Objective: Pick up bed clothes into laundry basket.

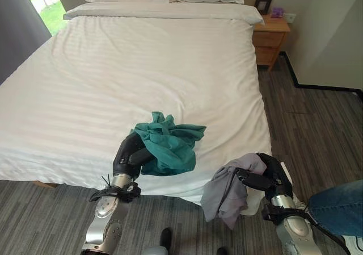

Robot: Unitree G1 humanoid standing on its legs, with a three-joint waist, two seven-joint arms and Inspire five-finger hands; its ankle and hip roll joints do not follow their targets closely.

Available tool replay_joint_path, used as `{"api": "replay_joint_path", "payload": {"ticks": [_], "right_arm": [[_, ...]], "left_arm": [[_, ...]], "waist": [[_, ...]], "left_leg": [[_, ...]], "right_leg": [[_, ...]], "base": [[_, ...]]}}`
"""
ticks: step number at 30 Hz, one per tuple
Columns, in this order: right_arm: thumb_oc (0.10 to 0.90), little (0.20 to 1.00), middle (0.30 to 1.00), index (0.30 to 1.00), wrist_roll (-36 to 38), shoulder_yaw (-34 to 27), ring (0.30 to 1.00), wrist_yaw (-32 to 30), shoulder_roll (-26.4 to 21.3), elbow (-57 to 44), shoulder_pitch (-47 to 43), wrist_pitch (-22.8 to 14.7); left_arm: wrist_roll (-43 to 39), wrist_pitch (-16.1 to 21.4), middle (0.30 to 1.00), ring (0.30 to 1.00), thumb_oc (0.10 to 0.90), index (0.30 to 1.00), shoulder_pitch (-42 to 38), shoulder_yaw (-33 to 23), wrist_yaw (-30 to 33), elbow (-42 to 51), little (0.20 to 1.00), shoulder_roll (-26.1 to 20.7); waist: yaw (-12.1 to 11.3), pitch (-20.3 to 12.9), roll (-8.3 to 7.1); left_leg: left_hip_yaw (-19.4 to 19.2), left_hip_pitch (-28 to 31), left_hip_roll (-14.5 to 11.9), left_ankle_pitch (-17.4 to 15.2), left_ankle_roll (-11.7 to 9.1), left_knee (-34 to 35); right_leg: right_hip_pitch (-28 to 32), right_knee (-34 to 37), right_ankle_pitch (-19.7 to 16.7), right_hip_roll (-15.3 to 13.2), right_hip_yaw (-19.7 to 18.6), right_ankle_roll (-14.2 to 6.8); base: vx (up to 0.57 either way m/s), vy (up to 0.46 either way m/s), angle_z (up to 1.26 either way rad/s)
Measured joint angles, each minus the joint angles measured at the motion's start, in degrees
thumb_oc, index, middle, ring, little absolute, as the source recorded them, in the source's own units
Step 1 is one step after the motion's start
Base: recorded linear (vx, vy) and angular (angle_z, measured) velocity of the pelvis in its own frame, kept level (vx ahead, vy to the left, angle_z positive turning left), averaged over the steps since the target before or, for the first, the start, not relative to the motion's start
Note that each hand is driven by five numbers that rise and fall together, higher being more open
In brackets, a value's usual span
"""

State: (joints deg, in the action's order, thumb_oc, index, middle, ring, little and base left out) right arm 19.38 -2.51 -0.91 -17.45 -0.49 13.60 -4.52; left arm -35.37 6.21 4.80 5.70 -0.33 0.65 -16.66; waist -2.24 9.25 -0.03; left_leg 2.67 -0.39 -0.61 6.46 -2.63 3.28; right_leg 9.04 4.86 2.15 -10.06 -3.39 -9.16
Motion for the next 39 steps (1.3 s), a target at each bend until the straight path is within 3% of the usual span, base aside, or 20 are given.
{"api": "replay_joint_path", "payload": {"ticks": [5,9,12,13,14,15,17,18,19,20,21,22,24,26,27,28,30,31,36,39], "right_arm": [[0.4,0.3,0.3,0.3,0.0,1.23,0.3,-0.06,-0.85,-0.04,-2.61,-0.02],[0.4,0.3,0.3,0.3,-0.05,1.57,0.3,0.39,-0.15,-1.26,-2.17,-0.18],[0.4,0.3,0.3,0.3,0.0,0.41,0.3,-0.63,1.13,-1.29,-2.65,-0.39],[0.4,0.3,0.3,0.3,0.19,0.51,0.3,-1.44,3.56,-1.07,-4.49,-0.49],[0.4,0.3,0.3,0.3,0.51,0.3,0.3,-1.84,3.94,-1.11,-3.78,-0.92],[0.4,0.3,0.3,0.3,1.24,-0.76,0.3,-2.21,3.75,-0.75,-3.43,-1.12],[0.4,0.3,0.3,0.3,1.93,-2.35,0.3,-3.03,3.38,-0.84,-2.29,-1.37],[0.4,0.3,0.3,0.3,1.97,-1.93,0.3,-3.36,3.52,-0.25,-1.93,-1.62],[0.4,0.3,0.3,0.3,1.99,-1.56,0.3,-3.43,3.42,-0.37,-0.99,-1.7],[0.4,0.3,0.3,0.3,1.98,-0.39,0.3,-3.65,3.2,0.3,-2.29,-1.96],[0.4,0.3,0.3,0.3,2.11,1.53,0.3,-3.59,3.03,0.97,-3.78,-2.08],[0.4,0.3,0.3,0.3,2.46,1.68,0.3,-3.91,3.09,0.11,-3.68,-2.27],[0.4,0.3,0.3,0.3,3.56,0.16,0.3,-4.59,2.05,0.32,-3.53,-2.52],[0.4,0.3,0.3,0.3,4.1,1.05,0.3,-4.48,0.33,0.38,-4.66,-2.35],[0.4,0.3,0.3,0.3,4.15,3.58,0.3,-4.38,-2.14,1.15,-7.19,-2.35],[0.4,0.3,0.3,0.3,4.09,5.21,0.3,-3.58,-4.27,1.5,-9.06,-2.49],[0.4,0.3,0.3,0.3,4.14,4.84,0.3,-2.52,-5.68,2.01,-10.07,-2.93],[0.4,0.3,0.3,0.3,4.12,4.75,0.3,-2.29,-6.06,2.02,-9.92,-2.93],[0.4,0.3,0.3,0.3,3.44,1.94,0.3,-1.26,-3.47,2.3,-7.06,-3.1],[0.4,0.3,0.3,0.3,3.46,3.76,0.3,-0.62,-1.91,2.31,-7.06,-3.06]], "left_arm": [[1.69,0.03,0.3,0.3,0.4,0.3,-0.13,0.02,1.09,0.02,0.3,-3.43],[1.81,0.16,0.3,0.3,0.4,0.3,-2.47,1.04,3.15,-0.2,0.3,-7.57],[1.6,0.51,0.3,0.3,0.4,0.3,-8.21,3.53,3.99,-1.03,0.3,-10.6],[0.83,2.02,0.3,0.3,0.4,0.3,-10.24,2.33,5.14,-2.44,0.3,-10.91],[0.38,2.01,0.3,0.3,0.4,0.3,-11.98,2.81,5.19,-4.09,0.3,-10.51],[-0.44,2.11,0.3,0.3,0.4,0.3,-13.25,3.01,5.34,-5.14,0.3,-9.02],[-0.64,2.26,0.3,0.3,0.4,0.3,-13.84,3.35,5.67,-4.99,0.3,-7.48],[-0.7,2.35,0.3,0.3,0.4,0.3,-12.95,2.54,5.69,-4.92,0.3,-7.16],[-1.06,2.46,0.3,0.3,0.4,0.3,-12.24,2.38,5.86,-4.9,0.3,-7.42],[-1.58,3.05,0.3,0.3,0.4,0.3,-9.7,0.1,5.86,-3.94,0.3,-6.78],[-1.95,4.13,0.3,0.3,0.4,0.3,-5.69,-4.19,6.19,-1.84,0.3,-4.53],[-2.27,4.13,0.3,0.3,0.4,0.3,-4.71,-5.27,6.19,-1.87,0.3,-3.49],[-2.63,3.2,0.3,0.3,0.4,0.3,-4.81,-4.84,5.76,-3.01,0.3,-2.6],[-2.66,3.16,0.3,0.3,0.4,0.3,-2.43,-5.17,5.77,-2.98,0.3,-2.93],[-2.48,3.44,0.3,0.3,0.4,0.3,0.31,-6.25,5.56,-2.43,0.3,-2.86],[-2.24,3.49,0.3,0.3,0.4,0.3,2.26,-6.71,5.55,-2.61,0.3,-2.66],[-1.86,3.52,0.3,0.3,0.4,0.3,4.52,-7.12,5.47,-3.31,0.3,0.13],[-1.61,3.48,0.3,0.3,0.4,0.3,5.81,-7.1,4.86,-3.36,0.3,1.08],[-1.55,3.08,0.3,0.3,0.4,0.3,5.22,-7.07,3.5,-2.75,0.3,0.7],[-0.7,3.16,0.3,0.3,0.4,0.3,4.59,-8.32,3.9,-2.44,0.3,-0.24]], "waist": [[0.02,-0.62,-0.05],[5.4,-0.81,-2.22],[10.23,-0.52,-4.06],[9.91,0.49,-3.74],[10.35,0.88,-3.18],[10.82,1.19,-3.08],[11.08,1.69,-2.68],[10.12,1.67,-2.91],[9.2,0.92,-4.04],[7.76,0.99,-4.19],[5.92,0.76,-4.3],[5.98,0.58,-4.81],[6.77,1.01,-3.91],[5.68,1.78,-5.3],[3.55,2.54,-6.74],[0.98,2.81,-7.19],[0.88,3.07,-6.61],[0.24,2.95,-6.12],[3.16,2.55,-5.83],[2.98,2.58,-3.74]], "left_leg": [[-3.96,-0.42,-0.55,-0.62,0.19,-0.2],[-12.58,-1.0,-0.51,-2.66,1.3,-2.01],[-21.31,-1.9,-0.83,-3.73,1.93,-2.22],[-28.39,-1.6,-4.63,-4.88,2.23,-3.9],[-30.64,-1.08,-5.89,-5.21,2.58,-4.37],[-34.17,1.02,-7.11,-5.69,2.64,-4.2],[-39.13,3.84,-9.34,-6.9,1.78,-5.53],[-41.74,5.76,-10.62,-7.43,1.09,-6.45],[-42.68,7.52,-11.07,-7.68,0.76,-7.25],[-43.97,8.25,-13.19,-8.29,0.83,-10.77],[-44.9,7.86,-16.7,-7.83,0.65,-16.26],[-45.01,6.64,-18.95,-9.38,-1.56,-19.41],[-44.23,4.33,-22.81,-10.68,-5.96,-18.95],[-34.79,2.26,-21.53,-11.21,-6.81,-19.38],[-18.31,2.1,-15.44,-12.88,-6.07,-17.43],[-8.49,2.38,-11.11,-13.6,-6.31,-15.96],[1.29,-1.93,-8.54,-12.42,-6.69,-15.85],[4.2,-3.47,-7.51,-8.26,-5.77,-15.36],[2.7,-1.88,-4.42,-5.97,-2.96,-7.1],[2.37,0.11,-2.07,-5.54,-1.64,-5.16]], "right_leg": [[-3.79,-1.6,0.07,0.11,-4.83,0.11],[-10.27,-4.71,-0.38,-0.21,-14.22,-1.34],[-16.55,-4.42,-5.3,0.67,-18.67,-2.19],[-20.04,-4.85,-10.14,3.35,-9.11,0.61],[-20.62,-6.5,-7.81,2.65,1.26,4.09],[-21.1,-13.28,-5.78,-0.26,12.74,4.6],[-18.82,-19.44,-2.97,-4.01,19.63,4.04],[-17.84,-24.15,-1.66,-6.59,24.38,5.77],[-15.69,-23.06,-2.32,-6.82,24.84,5.69],[-17.05,-23.35,-1.14,-5.31,32.34,7.51],[-18.27,-20.67,-2.06,-2.1,32.38,10.65],[-16.85,-15.61,-1.66,0.04,28.64,10.01],[-15.66,-11.72,-1.94,4.17,24.7,9.73],[-14.37,-10.63,-2.29,6.79,17.01,10.74],[-13.82,-10.02,-3.34,7.0,11.47,10.4],[-13.59,-9.63,-3.78,7.73,6.01,10.28],[-12.1,-9.63,-3.6,9.03,1.63,9.81],[-11.66,-9.86,-3.17,9.56,-0.18,8.9],[-10.83,-7.77,-2.75,5.17,1.48,4.55],[-9.6,-6.84,-3.02,2.92,1.42,3.17]], "base": [[-0.05,0.066,-0.43],[-0.11,0.149,-1.08],[-0.11,0.075,-1.82],[-0.09,0.048,-2.23],[-0.13,0.085,-2.68],[-0.18,0.086,-1.82],[-0.16,0.075,-1.64],[-0.18,-0.111,-1.72],[-0.23,-0.374,-2.07],[-0.22,-0.4,-2.98],[0.02,-0.478,-2.74],[0.15,-0.306,-2.24],[0.17,-0.217,-1.2],[0.06,-0.112,-1.91],[0.08,-0.152,-2.79],[0.06,-0.138,-2.71],[0.1,-0.059,-1.85],[0.14,0.022,-1.16],[0.09,0.146,0.09],[0.02,0.157,0.06]]}}
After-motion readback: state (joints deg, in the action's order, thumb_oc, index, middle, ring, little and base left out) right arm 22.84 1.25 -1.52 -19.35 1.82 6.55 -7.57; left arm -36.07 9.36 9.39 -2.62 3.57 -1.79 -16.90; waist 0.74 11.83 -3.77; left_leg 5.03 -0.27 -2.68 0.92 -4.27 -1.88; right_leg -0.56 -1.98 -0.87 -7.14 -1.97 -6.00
